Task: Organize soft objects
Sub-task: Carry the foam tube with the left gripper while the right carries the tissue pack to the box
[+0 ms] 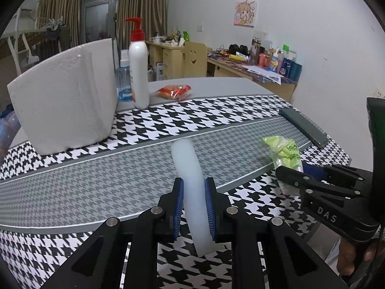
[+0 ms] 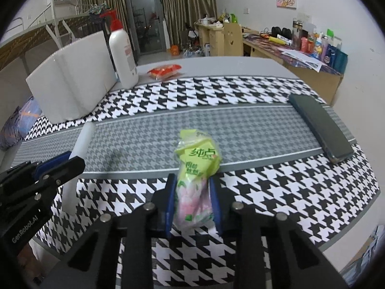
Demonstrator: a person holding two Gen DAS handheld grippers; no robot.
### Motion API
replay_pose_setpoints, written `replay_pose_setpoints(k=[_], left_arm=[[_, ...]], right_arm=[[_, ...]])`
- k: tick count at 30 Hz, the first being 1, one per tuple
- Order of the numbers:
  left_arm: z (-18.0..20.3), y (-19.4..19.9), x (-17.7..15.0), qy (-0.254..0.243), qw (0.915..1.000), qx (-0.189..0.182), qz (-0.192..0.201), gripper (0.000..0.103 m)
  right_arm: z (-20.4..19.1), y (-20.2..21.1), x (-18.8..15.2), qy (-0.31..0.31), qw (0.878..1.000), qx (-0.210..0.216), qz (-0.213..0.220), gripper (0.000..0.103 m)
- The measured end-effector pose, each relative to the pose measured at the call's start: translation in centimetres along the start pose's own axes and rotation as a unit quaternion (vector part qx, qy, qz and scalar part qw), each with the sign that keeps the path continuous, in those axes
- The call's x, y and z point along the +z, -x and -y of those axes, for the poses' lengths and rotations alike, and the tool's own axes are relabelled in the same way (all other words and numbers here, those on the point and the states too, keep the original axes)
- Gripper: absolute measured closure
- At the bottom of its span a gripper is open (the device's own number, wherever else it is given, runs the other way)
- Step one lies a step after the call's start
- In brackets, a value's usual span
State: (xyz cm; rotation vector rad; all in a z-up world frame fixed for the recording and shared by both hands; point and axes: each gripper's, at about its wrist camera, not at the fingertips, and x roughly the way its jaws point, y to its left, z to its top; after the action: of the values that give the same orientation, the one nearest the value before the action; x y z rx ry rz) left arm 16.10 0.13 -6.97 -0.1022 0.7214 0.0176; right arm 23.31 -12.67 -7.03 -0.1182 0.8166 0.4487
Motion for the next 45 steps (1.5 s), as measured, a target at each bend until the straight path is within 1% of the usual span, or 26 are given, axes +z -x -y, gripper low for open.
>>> replay_pose_setpoints(k=[7, 20, 34, 45], left_arm=[[-1.0, 1.4, 0.1, 0.002, 0.9999, 0.007, 0.013, 0.083], [-3.2, 3.6, 0.6, 0.002, 0.9994, 0.016, 0.032, 0.083], [-5.9, 6.1, 1.7, -0.001, 0.9975, 0.023, 0.067, 0.083], [-7.1, 7.7, 2.5, -0.005, 0.9956, 0.029, 0.090, 0.083]], right_arm=[[-1.2, 1.3, 0.3, 0.009, 1.000, 0.009, 0.019, 0.071], [-3.0, 2.8, 1.3, 0.008, 0.998, 0.017, 0.054, 0.071], [-6.1, 4.0, 3.2, 0.024, 0.995, 0.035, 0.087, 0.071], [-8.1, 5.1, 4.3, 0.038, 0.992, 0.049, 0.111, 0.071]])
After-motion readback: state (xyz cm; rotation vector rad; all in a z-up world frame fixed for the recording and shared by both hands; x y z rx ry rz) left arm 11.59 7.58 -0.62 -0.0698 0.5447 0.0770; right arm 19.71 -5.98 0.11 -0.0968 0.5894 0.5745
